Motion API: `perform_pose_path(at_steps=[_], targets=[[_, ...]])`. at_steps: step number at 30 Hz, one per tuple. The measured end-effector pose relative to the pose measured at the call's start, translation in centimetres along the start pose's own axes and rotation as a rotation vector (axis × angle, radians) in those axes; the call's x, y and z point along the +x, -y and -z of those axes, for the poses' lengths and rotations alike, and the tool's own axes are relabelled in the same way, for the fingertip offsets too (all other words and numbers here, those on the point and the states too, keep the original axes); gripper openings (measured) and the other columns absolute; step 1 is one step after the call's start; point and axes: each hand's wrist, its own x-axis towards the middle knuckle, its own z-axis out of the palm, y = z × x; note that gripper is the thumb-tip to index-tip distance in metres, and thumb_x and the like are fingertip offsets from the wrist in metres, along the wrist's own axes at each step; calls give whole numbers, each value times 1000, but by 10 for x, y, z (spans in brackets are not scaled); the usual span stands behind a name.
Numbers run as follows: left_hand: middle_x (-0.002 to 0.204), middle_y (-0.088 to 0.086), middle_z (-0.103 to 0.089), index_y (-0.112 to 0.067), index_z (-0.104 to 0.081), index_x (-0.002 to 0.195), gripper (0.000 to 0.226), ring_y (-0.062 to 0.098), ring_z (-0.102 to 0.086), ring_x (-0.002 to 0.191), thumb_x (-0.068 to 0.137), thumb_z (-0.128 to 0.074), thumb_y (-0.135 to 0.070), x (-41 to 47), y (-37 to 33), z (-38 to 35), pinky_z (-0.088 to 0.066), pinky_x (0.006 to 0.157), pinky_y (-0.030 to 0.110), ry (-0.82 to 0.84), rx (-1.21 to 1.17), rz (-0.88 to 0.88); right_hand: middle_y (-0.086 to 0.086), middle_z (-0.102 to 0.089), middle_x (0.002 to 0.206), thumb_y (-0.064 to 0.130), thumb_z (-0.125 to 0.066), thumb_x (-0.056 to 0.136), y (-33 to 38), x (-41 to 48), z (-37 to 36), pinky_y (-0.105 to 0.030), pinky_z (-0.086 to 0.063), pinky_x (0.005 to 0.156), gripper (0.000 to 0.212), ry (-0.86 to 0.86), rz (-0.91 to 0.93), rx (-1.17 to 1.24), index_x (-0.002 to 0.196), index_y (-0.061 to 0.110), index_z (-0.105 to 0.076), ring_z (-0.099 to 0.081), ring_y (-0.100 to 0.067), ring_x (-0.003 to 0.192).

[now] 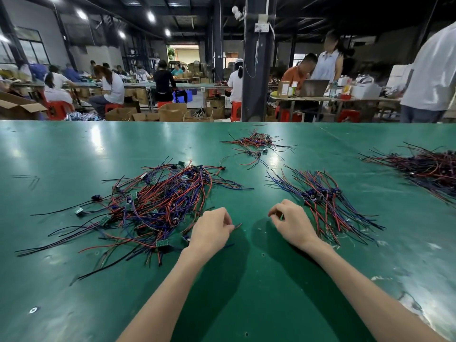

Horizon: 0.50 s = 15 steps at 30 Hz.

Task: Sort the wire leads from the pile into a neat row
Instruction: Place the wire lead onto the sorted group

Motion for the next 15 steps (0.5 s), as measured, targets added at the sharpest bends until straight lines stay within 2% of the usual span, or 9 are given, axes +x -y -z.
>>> perform_pose_path(at_steps=[3, 7, 10, 12, 15], targets=[[88, -1, -65, -15, -59, 90, 7, 17, -59, 84, 90, -63, -22, -2, -6, -8, -48, 78, 31, -77, -157, -95, 2, -55, 81, 8, -62, 87, 3, -1, 0, -30, -45, 75, 9, -18, 23, 45, 88, 10, -71, -52, -16, 72], [75, -12, -59, -16, -59, 86, 7, 0, -52, 67, 89, -65, -18, 2, -8, -10, -45, 70, 23, -216, -347, -135, 5, -54, 79, 10, -69, 82, 18, -5, 0, -17, -39, 69, 10, 23, 79, 181, 91, 14, -70, -48, -9, 64], [73, -10, -59, -13, -59, 87, 7, 9, -56, 60, 88, -66, -14, 4, -7, -8, -55, 61, 31, -187, -478, -116, 5, -55, 81, 8, -71, 79, 30, -10, -3, -12, -38, 65, 20, 136, 95, 334, 94, 19, -68, -45, -5, 62], [75, -5, -61, -14, -58, 85, 9, 12, -60, 58, 87, -67, -11, 4, -8, -10, -55, 53, 27, -148, -551, -110, 7, -57, 80, 6, -72, 78, 37, -13, -5, -14, -38, 63, 24, 245, 71, 452, 95, 22, -65, -45, -4, 60], [75, -8, -62, -20, -58, 85, 13, 7, -61, 67, 85, -69, -14, 7, -7, -13, -50, 66, 16, -129, -536, -125, 1, -59, 75, 5, -73, 80, 42, -14, -10, -23, -41, 65, 17, 334, 28, 614, 95, 7, -64, -48, -11, 66]])
